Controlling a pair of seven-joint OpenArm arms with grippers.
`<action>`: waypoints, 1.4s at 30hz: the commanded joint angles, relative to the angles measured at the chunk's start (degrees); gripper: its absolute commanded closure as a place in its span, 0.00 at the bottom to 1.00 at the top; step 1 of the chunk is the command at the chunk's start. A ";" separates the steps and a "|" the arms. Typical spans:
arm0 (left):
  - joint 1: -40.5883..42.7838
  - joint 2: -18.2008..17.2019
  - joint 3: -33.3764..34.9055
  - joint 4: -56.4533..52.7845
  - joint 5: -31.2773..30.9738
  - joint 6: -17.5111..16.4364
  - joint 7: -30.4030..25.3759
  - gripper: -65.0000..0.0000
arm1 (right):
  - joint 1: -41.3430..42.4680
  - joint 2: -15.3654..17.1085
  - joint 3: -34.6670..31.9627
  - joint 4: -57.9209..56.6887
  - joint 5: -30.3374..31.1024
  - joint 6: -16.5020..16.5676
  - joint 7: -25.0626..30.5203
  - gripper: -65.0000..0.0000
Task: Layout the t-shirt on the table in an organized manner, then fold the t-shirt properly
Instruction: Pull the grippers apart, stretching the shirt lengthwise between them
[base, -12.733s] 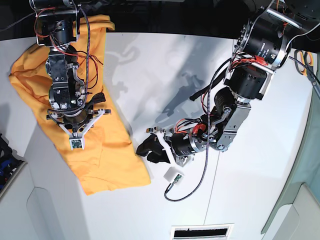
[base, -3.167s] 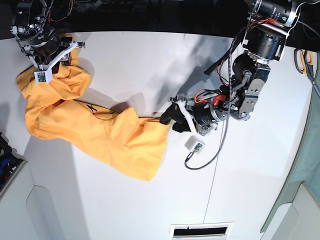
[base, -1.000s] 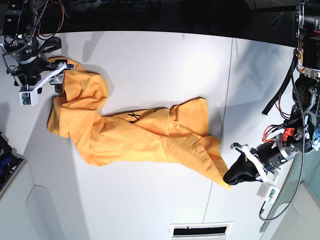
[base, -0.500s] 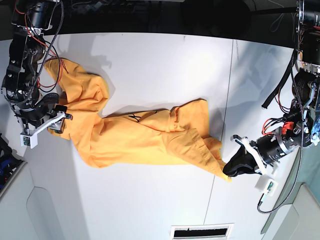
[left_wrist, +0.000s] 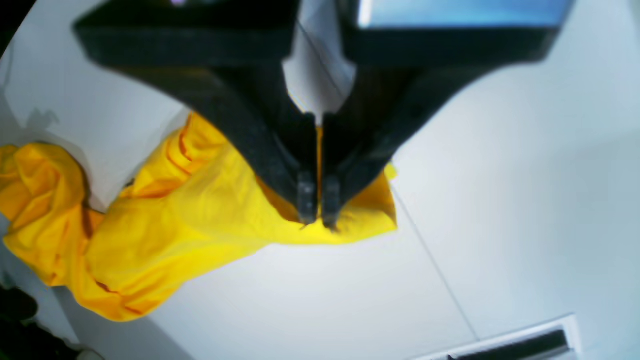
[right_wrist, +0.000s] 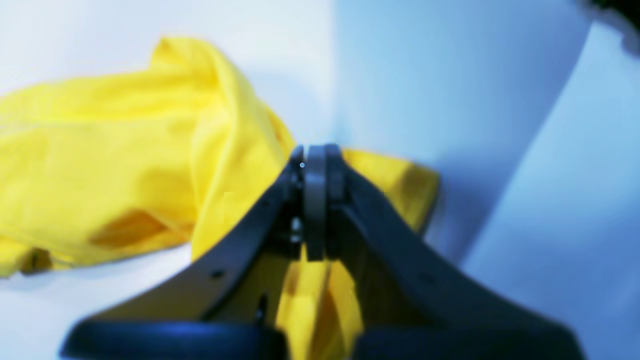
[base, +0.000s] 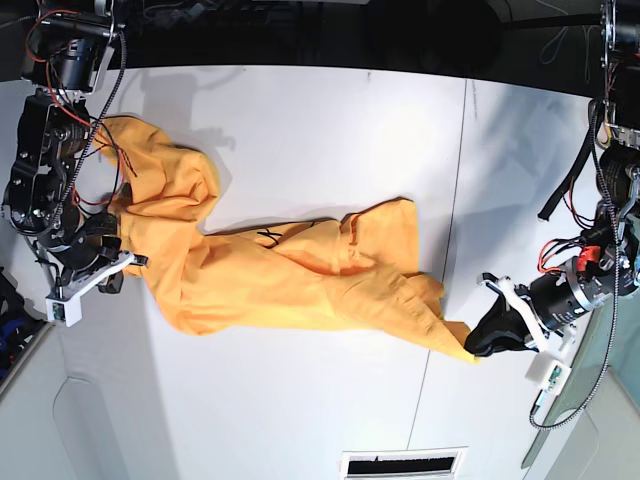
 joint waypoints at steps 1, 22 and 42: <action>-1.36 -1.36 -0.66 0.90 -1.09 -0.15 -1.44 1.00 | 1.55 0.61 0.26 1.03 0.48 0.20 0.94 1.00; -1.01 -1.99 -0.63 0.90 -1.27 -0.17 -1.07 1.00 | -1.07 -1.31 0.26 -5.77 0.63 0.09 2.32 1.00; -8.28 -11.06 -8.31 0.90 -1.88 0.68 -0.83 1.00 | 13.11 7.67 0.26 0.66 4.00 5.18 1.68 1.00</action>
